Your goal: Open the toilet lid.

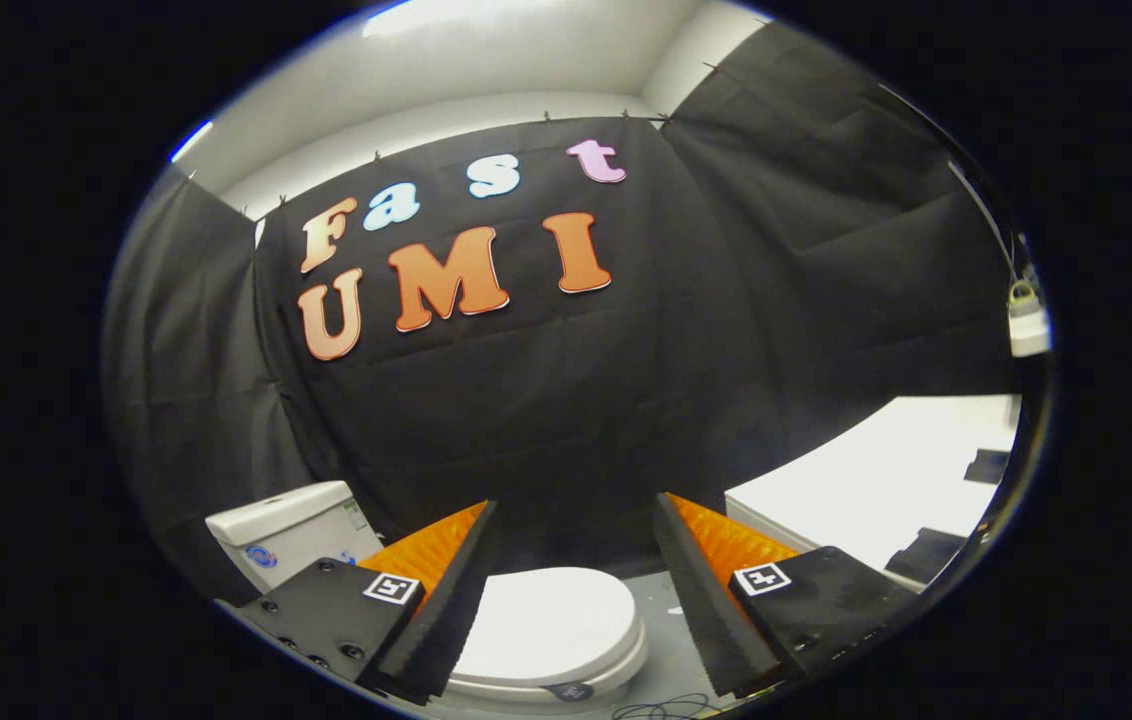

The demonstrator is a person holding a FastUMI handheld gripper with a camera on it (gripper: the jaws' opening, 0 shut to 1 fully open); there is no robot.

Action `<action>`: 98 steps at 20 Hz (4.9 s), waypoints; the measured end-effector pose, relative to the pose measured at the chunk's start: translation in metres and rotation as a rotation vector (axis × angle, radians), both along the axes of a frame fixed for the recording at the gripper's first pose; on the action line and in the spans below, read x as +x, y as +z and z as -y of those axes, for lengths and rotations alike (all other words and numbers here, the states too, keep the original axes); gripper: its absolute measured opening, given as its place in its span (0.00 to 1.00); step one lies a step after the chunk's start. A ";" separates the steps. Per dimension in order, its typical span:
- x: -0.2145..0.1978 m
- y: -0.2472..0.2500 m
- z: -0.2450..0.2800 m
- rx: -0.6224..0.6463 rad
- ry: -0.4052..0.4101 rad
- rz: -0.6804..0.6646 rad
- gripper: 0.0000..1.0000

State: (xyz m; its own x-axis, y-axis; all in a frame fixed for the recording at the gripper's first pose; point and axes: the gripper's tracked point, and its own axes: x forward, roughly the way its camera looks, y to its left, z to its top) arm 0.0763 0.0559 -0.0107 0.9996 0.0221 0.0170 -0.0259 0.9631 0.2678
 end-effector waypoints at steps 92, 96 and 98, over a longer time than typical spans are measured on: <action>0.028 -0.307 -0.066 0.591 0.083 -0.707 0.08; 0.030 -0.283 -0.073 0.464 0.085 -0.691 0.08; 0.032 -0.265 -0.080 0.430 0.080 -0.675 0.08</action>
